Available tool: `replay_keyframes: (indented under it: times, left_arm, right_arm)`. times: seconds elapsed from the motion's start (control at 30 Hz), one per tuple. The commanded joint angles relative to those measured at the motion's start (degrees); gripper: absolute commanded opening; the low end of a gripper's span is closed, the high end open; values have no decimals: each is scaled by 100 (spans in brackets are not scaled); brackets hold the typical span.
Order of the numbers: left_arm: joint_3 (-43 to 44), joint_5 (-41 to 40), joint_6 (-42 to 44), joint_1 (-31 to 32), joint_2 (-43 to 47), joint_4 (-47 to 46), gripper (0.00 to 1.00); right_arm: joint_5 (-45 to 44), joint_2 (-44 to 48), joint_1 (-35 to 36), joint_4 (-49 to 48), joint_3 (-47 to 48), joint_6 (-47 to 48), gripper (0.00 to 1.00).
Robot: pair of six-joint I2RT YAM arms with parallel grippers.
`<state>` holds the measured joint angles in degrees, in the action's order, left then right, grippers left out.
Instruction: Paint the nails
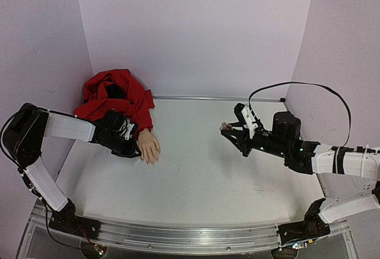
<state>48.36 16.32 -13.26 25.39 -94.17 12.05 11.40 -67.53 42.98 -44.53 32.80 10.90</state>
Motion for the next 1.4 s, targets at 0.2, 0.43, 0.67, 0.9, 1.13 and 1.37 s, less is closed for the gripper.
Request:
replay_keyframes:
  times: [0.2, 0.43, 0.67, 0.9, 1.13, 1.37]
  left_arm:
    - [166, 161, 86, -28, -8, -47, 0]
    - [113, 197, 59, -24, 7, -47, 0]
    - [104, 255, 45, -25, 15, -47, 0]
    - [43, 348, -76, 0, 343, -40, 0]
    - [55, 317, -127, 29, 507, -12, 0]
    - [80, 19, -149, 28, 484, 75, 0]
  right_arm:
    - [86, 72, -35, -324, 16, -15, 0]
    - [84, 87, -32, -323, 14, -9, 0]
    - [99, 55, -32, -326, 28, -17, 0]
    - [105, 47, -27, -319, 16, -17, 0]
    - [123, 47, -35, -322, 17, -35, 0]
    - [105, 82, -33, -319, 0, -26, 0]
